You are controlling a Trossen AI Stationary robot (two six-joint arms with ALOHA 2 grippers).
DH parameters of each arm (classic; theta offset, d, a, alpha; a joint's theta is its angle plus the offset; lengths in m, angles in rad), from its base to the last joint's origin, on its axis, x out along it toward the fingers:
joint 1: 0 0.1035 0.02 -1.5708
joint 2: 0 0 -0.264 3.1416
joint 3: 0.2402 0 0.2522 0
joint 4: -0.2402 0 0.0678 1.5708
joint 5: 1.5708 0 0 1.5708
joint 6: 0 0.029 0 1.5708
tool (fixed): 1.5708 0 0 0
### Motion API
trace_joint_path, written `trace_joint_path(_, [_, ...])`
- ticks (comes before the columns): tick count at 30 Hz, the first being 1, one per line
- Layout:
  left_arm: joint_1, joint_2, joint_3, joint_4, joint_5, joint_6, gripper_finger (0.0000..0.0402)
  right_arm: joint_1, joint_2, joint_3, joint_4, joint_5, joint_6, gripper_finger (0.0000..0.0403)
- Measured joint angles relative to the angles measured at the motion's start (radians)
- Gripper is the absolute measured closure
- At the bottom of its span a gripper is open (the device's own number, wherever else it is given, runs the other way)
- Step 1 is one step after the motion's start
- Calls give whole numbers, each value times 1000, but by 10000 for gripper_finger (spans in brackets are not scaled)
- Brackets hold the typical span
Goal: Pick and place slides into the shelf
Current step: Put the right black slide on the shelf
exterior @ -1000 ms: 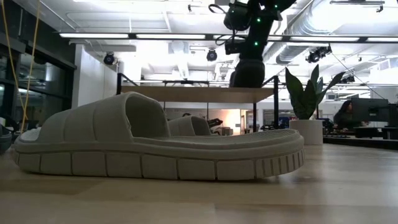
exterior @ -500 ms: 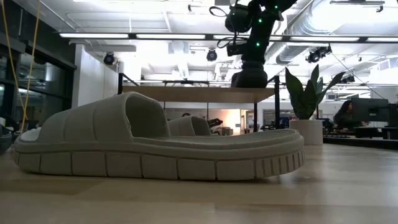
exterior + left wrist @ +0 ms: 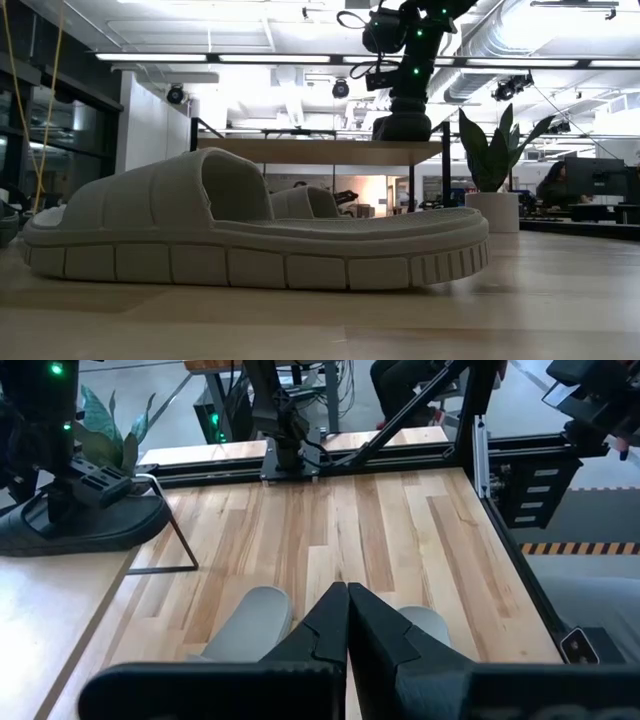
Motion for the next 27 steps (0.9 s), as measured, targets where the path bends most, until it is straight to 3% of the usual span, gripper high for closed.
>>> trace_joint_path(12, [0, 0, 0, -4, 0, 0, 401, 70, -5, -1, -13, 70, 11, 232])
trace_joint_path(27, [0, 0, 0, -4, 0, 0, 401, 90, -38, -1, -52, 62, 59, 232])
